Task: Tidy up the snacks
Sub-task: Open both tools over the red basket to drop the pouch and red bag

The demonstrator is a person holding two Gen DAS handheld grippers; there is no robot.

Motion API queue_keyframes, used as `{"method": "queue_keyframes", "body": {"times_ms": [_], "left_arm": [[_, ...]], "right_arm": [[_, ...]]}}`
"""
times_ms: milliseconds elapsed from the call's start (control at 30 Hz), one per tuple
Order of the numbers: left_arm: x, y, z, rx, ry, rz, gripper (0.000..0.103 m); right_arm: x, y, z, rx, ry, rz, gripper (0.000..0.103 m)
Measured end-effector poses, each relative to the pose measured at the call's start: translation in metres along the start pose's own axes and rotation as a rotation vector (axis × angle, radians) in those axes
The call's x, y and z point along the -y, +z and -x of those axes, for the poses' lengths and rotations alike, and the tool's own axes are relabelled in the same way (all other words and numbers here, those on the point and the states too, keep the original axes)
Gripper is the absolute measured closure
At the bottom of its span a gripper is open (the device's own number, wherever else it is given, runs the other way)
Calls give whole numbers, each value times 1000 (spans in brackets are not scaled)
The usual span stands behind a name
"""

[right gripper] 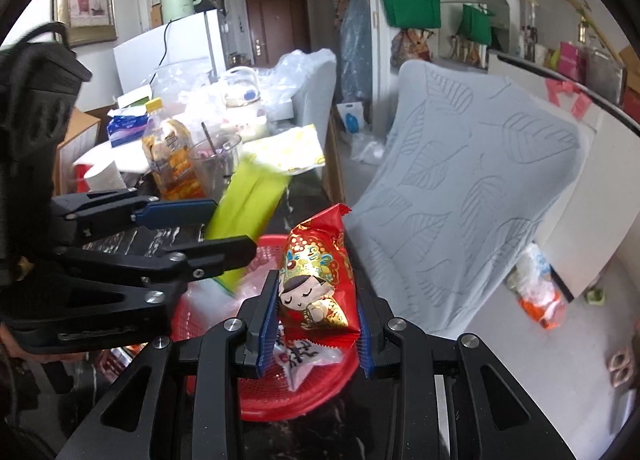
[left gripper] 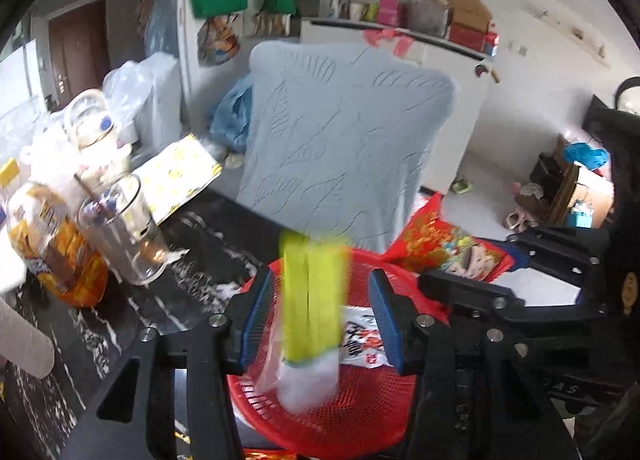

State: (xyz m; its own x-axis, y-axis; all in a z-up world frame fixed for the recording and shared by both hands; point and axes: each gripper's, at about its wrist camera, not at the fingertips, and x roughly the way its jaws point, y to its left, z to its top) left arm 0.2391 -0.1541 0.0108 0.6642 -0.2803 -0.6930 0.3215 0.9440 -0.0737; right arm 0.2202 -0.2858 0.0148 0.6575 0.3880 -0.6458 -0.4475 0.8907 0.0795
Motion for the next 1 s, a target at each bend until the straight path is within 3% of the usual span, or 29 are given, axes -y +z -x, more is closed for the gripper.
{"method": "queue_keyframes", "body": {"times_ms": [67, 133, 833, 1000], "left_arm": [[-3, -3, -2, -7, 15, 4, 38], [-7, -5, -1, 1, 18, 18, 32], [-22, -29, 13, -43, 62, 44, 32], [-21, -31, 24, -34, 70, 45, 32]], "right_arm": [[-1, -1, -4, -8, -6, 4, 71], [-1, -1, -6, -12, -5, 6, 71], [-11, -21, -32, -130, -34, -16, 70], [-11, -23, -23, -129, -57, -28, 54]]}}
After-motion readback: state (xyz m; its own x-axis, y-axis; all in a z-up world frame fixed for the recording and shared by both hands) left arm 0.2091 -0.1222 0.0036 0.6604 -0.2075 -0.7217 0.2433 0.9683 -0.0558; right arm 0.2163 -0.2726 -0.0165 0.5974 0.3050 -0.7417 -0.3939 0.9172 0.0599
